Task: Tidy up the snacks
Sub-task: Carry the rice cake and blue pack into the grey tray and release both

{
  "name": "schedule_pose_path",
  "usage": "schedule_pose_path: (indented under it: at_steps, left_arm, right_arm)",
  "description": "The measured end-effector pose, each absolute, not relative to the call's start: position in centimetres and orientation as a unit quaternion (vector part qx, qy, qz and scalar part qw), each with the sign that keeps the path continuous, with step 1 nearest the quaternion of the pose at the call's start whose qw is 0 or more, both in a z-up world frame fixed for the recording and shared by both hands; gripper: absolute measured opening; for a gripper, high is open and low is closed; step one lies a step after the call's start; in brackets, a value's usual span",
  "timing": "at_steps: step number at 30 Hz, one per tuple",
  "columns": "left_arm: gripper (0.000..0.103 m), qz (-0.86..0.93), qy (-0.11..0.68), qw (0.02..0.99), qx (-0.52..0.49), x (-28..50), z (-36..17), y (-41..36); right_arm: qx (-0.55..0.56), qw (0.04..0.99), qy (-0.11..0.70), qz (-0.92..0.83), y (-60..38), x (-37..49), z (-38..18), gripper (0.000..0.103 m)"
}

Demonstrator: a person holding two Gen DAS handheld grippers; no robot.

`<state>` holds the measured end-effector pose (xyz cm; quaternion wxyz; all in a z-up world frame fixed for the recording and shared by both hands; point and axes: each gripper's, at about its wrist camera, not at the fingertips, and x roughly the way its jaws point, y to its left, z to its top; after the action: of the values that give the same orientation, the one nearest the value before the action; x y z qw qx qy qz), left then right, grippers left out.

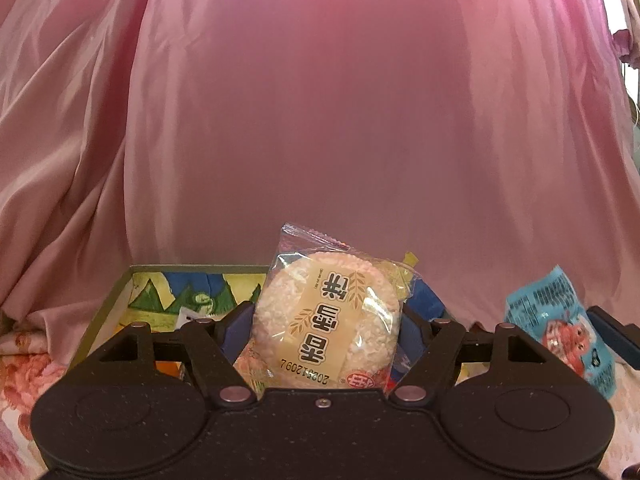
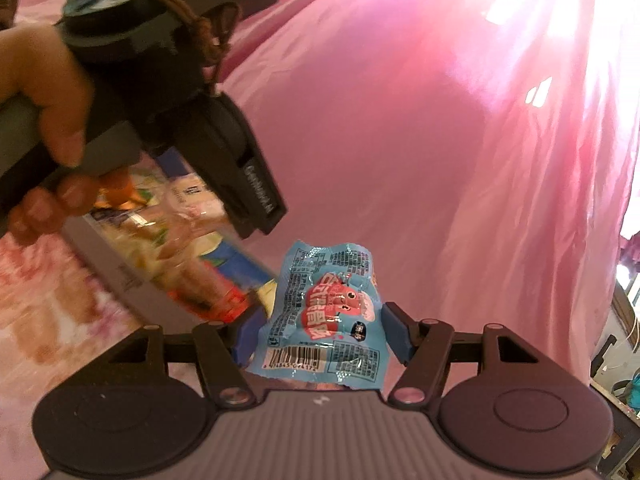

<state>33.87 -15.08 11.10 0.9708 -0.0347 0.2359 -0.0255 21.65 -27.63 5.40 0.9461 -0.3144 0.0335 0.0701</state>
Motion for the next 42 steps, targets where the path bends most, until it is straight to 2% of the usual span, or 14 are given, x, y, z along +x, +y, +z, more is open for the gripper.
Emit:
schedule_pose_path:
  at_steps: [16, 29, 33, 37, 40, 42]
  left_arm:
    - [0.075, -0.045, 0.251, 0.967, -0.024, 36.5, 8.8, -14.2]
    - [0.075, -0.055, 0.272, 0.961, -0.007, 37.4, 8.6, -14.4]
    - [0.080, -0.048, 0.278, 0.959, -0.026, 37.5, 8.6, -14.2]
    - [0.085, -0.041, 0.282, 0.957, -0.053, 37.5, 8.7, -13.8]
    - [0.091, -0.036, 0.281, 0.957, -0.065, 37.4, 8.9, -13.7]
    - [0.091, -0.034, 0.277, 0.958, -0.068, 37.1, 9.3, -13.5]
  right_arm:
    - [-0.280, 0.958, 0.046, 0.050, -25.3, 28.1, 3.6, 0.069]
    - [-0.164, 0.975, 0.135, 0.071, -26.3, 31.1, 3.5, 0.069]
    - [-0.131, 0.975, 0.158, 0.090, -27.1, 31.5, 3.6, 0.070]
    - [-0.121, 0.976, 0.157, 0.096, -27.6, 31.2, 3.9, 0.086]
    - [-0.123, 0.976, 0.152, 0.095, -27.9, 30.6, 4.3, 0.090]
    - [-0.123, 0.976, 0.151, 0.093, -28.1, 30.1, 4.6, 0.093]
